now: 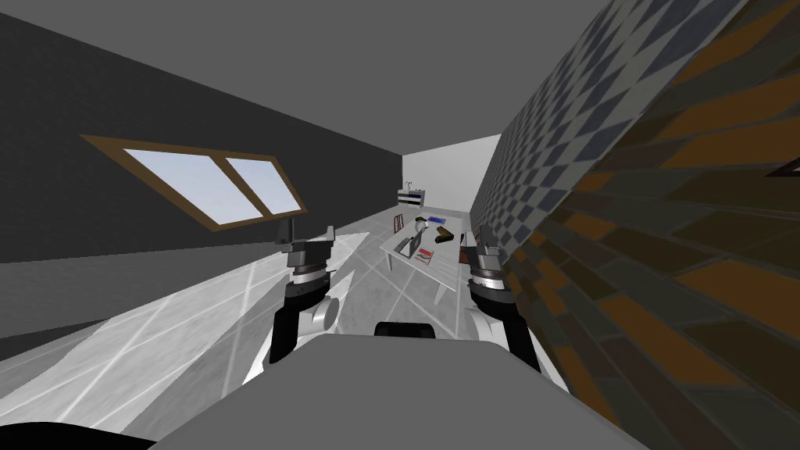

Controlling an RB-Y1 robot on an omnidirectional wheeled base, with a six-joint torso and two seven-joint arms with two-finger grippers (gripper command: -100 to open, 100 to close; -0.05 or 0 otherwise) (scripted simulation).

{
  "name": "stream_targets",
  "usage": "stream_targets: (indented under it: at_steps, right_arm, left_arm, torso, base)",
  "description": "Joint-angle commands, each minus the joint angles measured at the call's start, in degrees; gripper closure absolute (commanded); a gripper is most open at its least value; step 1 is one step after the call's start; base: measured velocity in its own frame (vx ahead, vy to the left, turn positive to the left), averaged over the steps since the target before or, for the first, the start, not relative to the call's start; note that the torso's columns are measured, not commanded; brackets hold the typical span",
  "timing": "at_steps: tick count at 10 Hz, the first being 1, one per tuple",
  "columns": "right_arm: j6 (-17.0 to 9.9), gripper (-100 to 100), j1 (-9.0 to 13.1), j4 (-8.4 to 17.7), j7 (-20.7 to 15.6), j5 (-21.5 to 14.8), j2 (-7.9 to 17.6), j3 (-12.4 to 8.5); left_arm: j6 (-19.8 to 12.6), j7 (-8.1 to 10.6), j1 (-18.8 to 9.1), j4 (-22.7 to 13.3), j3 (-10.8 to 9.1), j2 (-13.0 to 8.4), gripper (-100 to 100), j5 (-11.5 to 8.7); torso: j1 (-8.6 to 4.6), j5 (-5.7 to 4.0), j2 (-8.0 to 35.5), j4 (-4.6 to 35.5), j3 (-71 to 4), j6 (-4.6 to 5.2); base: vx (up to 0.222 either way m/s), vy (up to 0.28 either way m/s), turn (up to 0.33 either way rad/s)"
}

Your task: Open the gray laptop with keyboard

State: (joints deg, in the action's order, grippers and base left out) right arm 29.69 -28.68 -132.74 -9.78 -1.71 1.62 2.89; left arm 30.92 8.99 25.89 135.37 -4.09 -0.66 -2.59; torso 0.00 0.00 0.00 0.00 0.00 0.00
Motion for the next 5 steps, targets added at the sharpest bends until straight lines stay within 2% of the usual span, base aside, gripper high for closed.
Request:
stream_targets:
  at_steps: [1, 5]
  right_arm:
    - [0.0, 0, 0.0, 0.0, 0.0, 0.0, 0.0, 0.0]
    - [0.0, 0, 0.0, -0.01, 0.0, 0.0, 0.0, 0.0]
  left_arm:
    - [0.0, 0.0, 0.0, 0.0, 0.0, 0.0, 0, 0.0]
    - [0.0, 0.0, 0.0, 0.01, 0.0, 0.0, 0, 0.0]
  torso:
    - [0.0, 0.0, 2.32, 2.35, -4.67, 0.0]
    - [0.0, 0.0, 18.45, 18.46, -36.92, 0.0]
  base:
    - [0.0, 0.0, 0.0]
    - [0.0, 0.0, 0.0]
